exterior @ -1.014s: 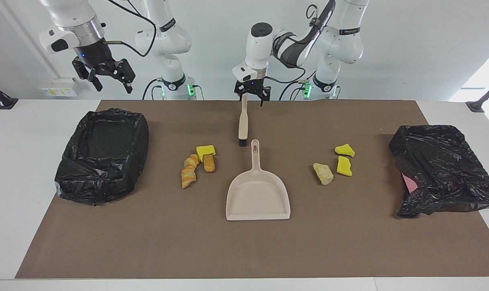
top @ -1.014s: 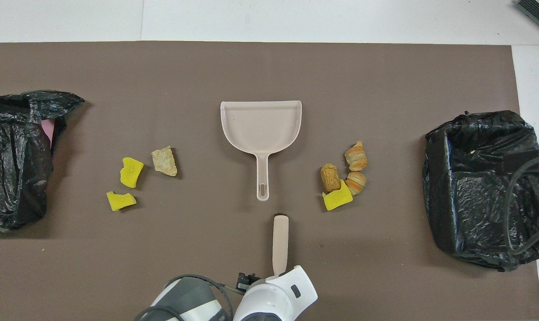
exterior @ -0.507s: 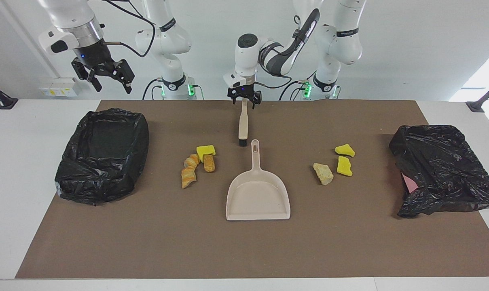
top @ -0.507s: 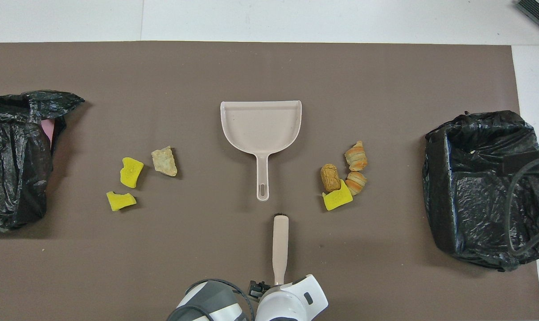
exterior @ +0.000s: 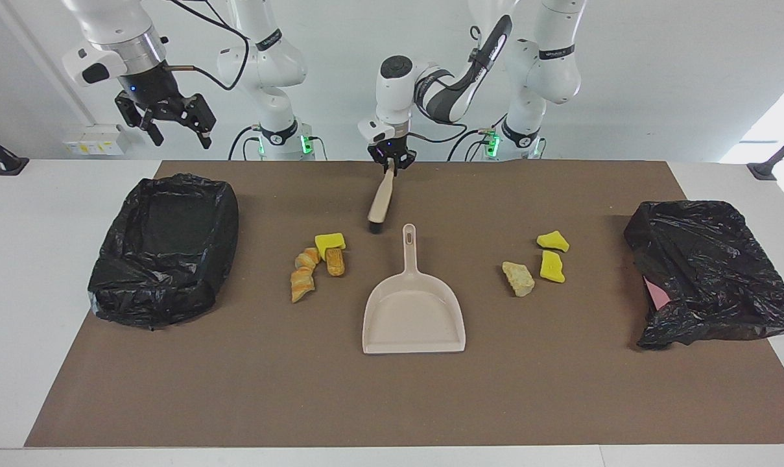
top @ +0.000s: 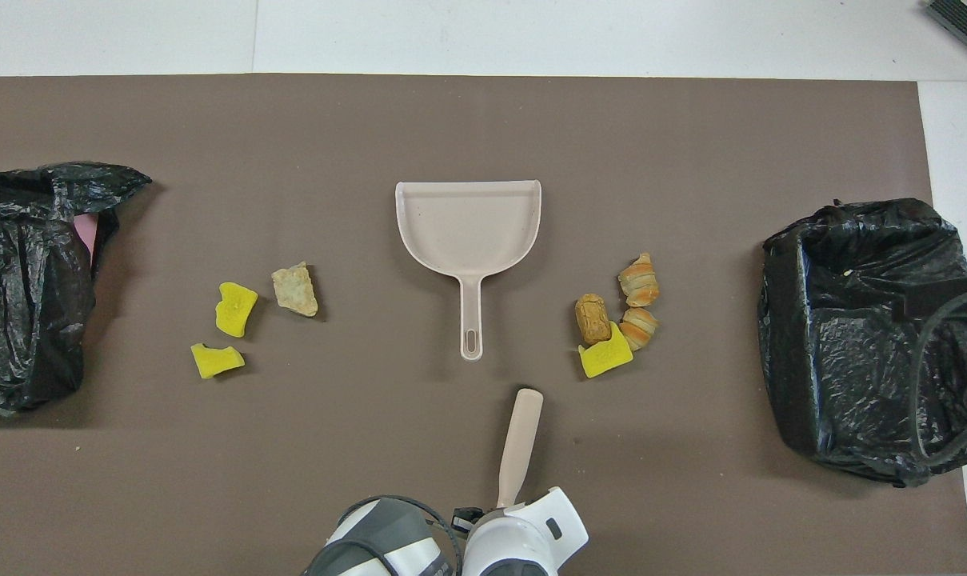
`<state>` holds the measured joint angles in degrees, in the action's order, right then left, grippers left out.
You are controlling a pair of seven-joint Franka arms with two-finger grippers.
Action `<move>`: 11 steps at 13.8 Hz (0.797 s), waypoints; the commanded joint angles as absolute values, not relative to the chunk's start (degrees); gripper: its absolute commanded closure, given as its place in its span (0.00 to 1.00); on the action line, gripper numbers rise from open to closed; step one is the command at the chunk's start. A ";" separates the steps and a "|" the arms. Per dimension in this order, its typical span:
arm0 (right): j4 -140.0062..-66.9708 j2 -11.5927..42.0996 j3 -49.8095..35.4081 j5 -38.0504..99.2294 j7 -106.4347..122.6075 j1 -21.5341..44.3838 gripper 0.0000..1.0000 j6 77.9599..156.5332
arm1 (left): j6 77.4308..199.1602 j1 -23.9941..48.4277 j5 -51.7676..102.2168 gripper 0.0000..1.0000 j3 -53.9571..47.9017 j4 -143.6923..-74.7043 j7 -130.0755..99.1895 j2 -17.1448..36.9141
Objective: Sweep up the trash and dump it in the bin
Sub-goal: 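Reach the left gripper down and grasp the beige brush handle, then lift the brush with the left gripper while the right gripper grasps the dustpan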
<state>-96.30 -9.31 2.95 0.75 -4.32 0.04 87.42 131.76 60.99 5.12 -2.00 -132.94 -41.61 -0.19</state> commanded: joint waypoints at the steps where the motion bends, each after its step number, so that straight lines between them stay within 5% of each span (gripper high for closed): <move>1: -97.65 -10.37 2.81 0.79 -2.81 -0.09 0.00 87.10 | 122.04 57.60 5.10 1.00 -1.05 -131.40 -43.59 -4.03; 5: -97.56 -9.15 1.94 0.79 -3.51 1.05 0.00 87.53 | 110.33 48.02 5.10 1.00 -0.97 -131.31 -44.47 -9.48; 11: -96.68 0.24 1.93 0.53 -16.93 13.77 0.00 94.82 | 104.94 29.47 2.13 1.00 -0.97 -127.88 -34.64 -11.43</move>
